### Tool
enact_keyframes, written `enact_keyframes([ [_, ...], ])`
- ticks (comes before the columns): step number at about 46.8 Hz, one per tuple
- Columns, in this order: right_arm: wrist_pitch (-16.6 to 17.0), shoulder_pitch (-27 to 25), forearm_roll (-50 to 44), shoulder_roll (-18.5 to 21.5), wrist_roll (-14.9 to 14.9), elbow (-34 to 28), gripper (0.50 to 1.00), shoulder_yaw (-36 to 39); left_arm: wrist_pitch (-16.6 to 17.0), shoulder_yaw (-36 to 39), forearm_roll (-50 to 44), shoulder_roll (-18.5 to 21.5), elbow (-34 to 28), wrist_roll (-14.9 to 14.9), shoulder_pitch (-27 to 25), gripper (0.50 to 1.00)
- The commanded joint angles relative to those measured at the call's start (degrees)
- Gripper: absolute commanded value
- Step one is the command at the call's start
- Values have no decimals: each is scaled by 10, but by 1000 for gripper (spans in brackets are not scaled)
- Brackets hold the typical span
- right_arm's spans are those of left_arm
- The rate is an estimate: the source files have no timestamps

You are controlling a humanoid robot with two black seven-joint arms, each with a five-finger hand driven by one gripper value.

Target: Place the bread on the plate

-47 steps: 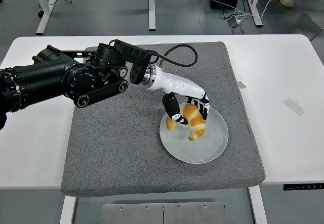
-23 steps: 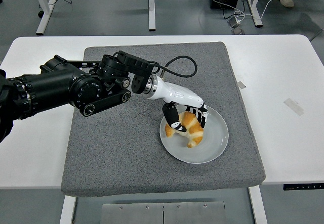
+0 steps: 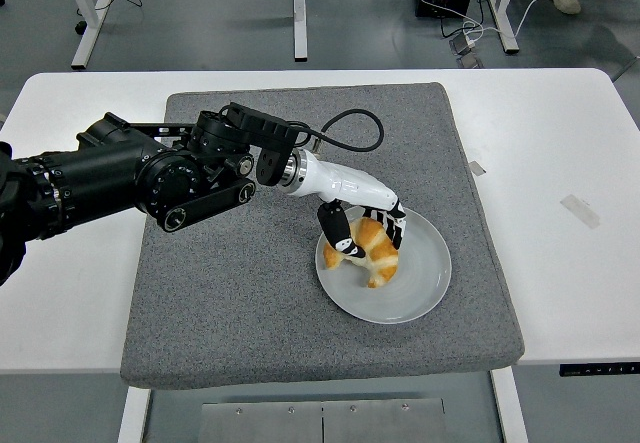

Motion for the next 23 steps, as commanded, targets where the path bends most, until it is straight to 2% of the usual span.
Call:
enact_keyframes([
  [1,0,0,0,0,0,0,1000,0,0,0,0,0,5,0,4,577],
  [8,0,0,0,0,0,0,1000,0,1,0,0,0,7,0,4,583],
  [13,0,0,0,0,0,0,1000,0,2,0,-1,0,7,0,5,611],
  [15,0,0,0,0,0,0,1000,0,7,-1,-1,0,7,1,5,643],
  [18,0,0,0,0,0,0,1000,0,20,-1,-2,0,7,0,5,737],
  [23,0,0,0,0,0,0,1000,0,26,-1,-7,0,7,0,5,846],
])
